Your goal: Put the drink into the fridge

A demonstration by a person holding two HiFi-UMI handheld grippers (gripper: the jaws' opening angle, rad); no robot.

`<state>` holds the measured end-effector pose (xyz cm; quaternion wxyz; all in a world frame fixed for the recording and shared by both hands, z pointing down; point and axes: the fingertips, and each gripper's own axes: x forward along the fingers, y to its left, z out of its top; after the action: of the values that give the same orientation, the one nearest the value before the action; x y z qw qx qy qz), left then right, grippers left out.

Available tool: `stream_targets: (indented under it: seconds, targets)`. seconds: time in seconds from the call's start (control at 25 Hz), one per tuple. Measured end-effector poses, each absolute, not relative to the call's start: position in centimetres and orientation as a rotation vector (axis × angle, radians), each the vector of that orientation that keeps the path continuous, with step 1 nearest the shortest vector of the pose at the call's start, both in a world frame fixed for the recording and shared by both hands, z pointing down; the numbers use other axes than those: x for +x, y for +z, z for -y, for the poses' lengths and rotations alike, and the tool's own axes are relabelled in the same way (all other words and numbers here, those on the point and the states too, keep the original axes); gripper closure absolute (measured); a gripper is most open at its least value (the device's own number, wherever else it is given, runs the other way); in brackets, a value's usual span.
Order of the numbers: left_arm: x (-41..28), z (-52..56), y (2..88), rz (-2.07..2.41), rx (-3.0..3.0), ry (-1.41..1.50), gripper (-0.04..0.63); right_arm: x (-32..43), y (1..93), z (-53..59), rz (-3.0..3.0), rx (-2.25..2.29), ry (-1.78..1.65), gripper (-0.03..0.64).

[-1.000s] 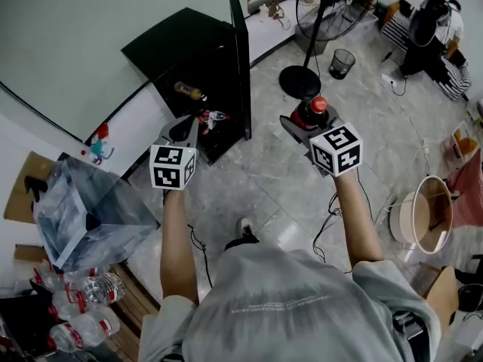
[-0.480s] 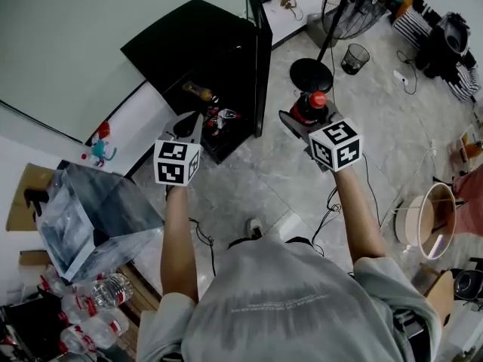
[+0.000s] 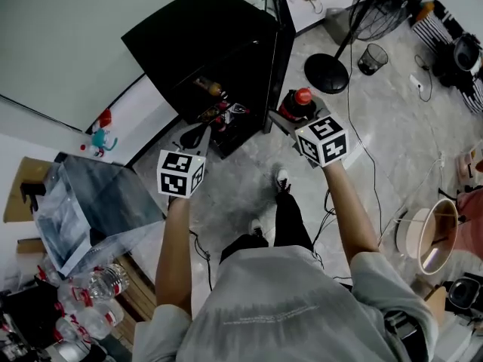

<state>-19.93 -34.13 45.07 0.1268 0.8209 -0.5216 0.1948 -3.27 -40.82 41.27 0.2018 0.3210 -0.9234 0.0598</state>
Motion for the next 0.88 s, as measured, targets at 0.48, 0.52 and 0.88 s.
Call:
stream_targets:
  seconds: [0.48, 0.52, 0.88]
  targets:
    - [-19.3, 41.9, 54.9, 1.642, 2.306, 0.503, 0.578, -9.5, 55.3, 53.0, 2.583, 0.77, 0.211, 0.311]
    - [-19.2, 42.8, 55.5, 1.655, 2.308, 0.51, 0.578, -10.1, 56.3, 53.9, 2.588, 0.76, 0.207, 0.311]
    - [-20.0, 48.6, 60.6, 1.814, 2.204, 0.392, 0.579, -14.9, 62.7, 59.6, 2.634, 0.711, 0.245, 0.311]
